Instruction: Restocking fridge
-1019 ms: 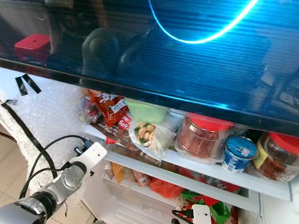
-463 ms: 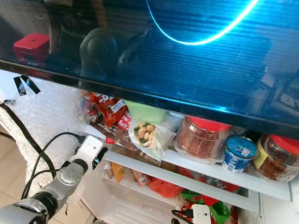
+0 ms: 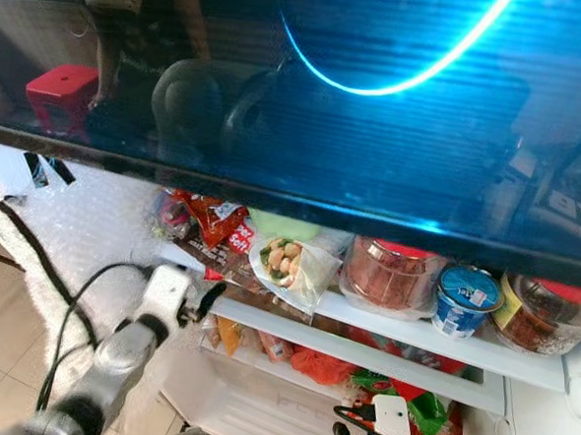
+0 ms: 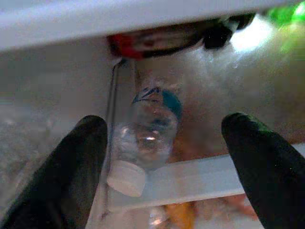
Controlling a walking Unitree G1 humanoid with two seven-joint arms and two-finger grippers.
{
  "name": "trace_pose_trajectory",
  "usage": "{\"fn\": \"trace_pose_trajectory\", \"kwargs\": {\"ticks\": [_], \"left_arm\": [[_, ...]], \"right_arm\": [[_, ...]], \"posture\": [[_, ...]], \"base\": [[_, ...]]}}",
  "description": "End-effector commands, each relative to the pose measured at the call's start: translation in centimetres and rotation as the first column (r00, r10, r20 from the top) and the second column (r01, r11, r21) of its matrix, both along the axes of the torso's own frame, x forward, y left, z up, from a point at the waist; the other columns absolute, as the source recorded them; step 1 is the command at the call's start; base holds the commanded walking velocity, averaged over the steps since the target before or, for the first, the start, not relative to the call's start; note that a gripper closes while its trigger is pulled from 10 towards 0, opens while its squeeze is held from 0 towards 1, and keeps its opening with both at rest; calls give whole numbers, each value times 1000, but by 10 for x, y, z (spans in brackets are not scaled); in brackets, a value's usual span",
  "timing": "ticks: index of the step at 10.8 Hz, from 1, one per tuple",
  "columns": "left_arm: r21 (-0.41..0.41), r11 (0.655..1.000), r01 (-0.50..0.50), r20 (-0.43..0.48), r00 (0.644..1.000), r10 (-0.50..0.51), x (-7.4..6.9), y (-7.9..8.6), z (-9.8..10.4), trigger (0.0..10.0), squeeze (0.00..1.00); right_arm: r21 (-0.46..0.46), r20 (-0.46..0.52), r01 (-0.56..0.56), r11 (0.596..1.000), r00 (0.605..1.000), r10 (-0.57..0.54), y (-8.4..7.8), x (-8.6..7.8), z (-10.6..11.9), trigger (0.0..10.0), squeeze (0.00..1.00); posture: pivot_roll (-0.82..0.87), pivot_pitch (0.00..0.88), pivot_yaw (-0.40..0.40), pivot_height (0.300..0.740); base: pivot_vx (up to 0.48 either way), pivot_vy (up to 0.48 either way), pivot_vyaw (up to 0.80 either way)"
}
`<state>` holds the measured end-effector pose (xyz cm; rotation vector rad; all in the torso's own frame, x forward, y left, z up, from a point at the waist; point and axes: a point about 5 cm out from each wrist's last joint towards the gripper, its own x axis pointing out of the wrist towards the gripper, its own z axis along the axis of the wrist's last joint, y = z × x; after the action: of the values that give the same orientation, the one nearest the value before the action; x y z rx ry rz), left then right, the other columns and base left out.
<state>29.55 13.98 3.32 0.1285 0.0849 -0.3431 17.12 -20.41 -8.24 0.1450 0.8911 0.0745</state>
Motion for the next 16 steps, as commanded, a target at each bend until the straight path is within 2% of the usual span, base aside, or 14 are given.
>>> {"fn": "trace_pose_trajectory", "kwargs": {"ticks": [1, 3, 4, 6, 12, 16], "left_arm": [[-56, 998, -31, -3, 1000, 30, -1, 8, 1, 10000, 0], [-143, 990, 0, -12, 1000, -1, -6, -4, 1, 10000, 0], [-190, 982, -14, -29, 1000, 9, -6, -7, 1, 10000, 0], [-266, 963, 34, -71, 996, -55, -12, -10, 1, 10000, 0], [-259, 962, 81, -117, 986, -115, -17, -10, 3, 10000, 0], [-202, 946, 254, -124, 951, -282, -25, -14, 11, 10000, 0]], "right_arm": [[0, -2, 0, 1000, 1000, 0, 0, 1, 0, 10000, 0], [1, -1, -6, 1000, 1000, 6, 0, 2, 1, 10000, 0], [1, 1, -3, 1000, 1000, 3, -1, 3, 1, 10000, 0], [-3, 0, 0, 1000, 1000, 0, -1, 3, 1, 10000, 0], [-8, -1, 7, 1000, 1000, -7, -1, 4, 1, 10000, 0], [-9, -1, 5, 1000, 1000, -5, -1, 4, 1, 10000, 0]], "posture": [[0, 0, 57, 677], [0, 0, 55, 677], [0, 0, 54, 677], [5, 0, 52, 677], [0, 0, 60, 677], [5, 0, 60, 677]], "base": [[0, 0, 0], [0, 0, 0], [0, 0, 0], [0, 0, 0], [0, 0, 0], [0, 0, 0]]}}
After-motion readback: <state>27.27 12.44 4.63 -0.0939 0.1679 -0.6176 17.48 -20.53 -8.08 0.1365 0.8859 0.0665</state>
